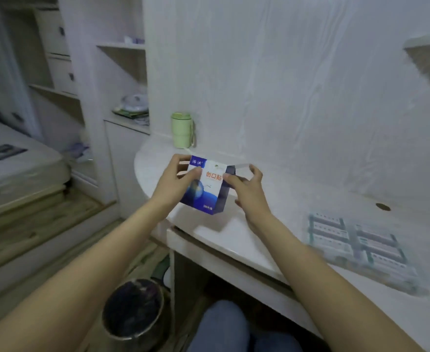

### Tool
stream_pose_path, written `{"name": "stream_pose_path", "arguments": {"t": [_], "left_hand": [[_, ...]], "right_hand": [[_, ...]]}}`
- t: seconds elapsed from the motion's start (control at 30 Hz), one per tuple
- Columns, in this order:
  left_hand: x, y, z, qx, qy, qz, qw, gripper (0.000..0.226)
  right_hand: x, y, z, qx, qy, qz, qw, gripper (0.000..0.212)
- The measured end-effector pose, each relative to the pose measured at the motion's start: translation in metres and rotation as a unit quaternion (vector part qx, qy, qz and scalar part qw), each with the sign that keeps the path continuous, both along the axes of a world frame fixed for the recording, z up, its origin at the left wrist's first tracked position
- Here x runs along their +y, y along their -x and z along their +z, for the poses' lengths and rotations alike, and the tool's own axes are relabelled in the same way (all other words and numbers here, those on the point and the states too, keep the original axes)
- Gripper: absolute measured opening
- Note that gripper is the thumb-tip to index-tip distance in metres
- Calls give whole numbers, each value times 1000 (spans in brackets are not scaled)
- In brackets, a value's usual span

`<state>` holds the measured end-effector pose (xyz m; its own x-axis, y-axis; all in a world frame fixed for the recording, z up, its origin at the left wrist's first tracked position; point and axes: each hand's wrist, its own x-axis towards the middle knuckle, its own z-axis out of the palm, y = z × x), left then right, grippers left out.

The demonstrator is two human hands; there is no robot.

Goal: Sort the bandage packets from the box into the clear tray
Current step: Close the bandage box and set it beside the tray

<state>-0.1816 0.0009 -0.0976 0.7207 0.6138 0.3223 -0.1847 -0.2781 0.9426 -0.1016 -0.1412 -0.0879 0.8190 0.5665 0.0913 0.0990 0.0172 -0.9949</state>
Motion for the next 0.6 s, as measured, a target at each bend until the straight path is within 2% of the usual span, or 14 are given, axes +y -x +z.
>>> {"name": "stream_pose_path", "arguments": {"t": [0.17,0.27,0.33,0.5,0.6], "left_hand": [[43,88,-19,23,-1,72,997,40],[70,137,-38,46,-6,111,993,50],[87,159,-56,57,6,135,989,45],[129,178,-118,108,82,178,975,38],[154,171,-167,174,136,186,957,41]], "right_hand": [[73,60,-18,36,9,129,991,51],[112,91,-41,0,49,194,980,35],[136,107,-59,-40,74,225,971,21],[190,127,-128,-30,116,227,967,41],[210,121,-175,39,145,234,961,38]]}}
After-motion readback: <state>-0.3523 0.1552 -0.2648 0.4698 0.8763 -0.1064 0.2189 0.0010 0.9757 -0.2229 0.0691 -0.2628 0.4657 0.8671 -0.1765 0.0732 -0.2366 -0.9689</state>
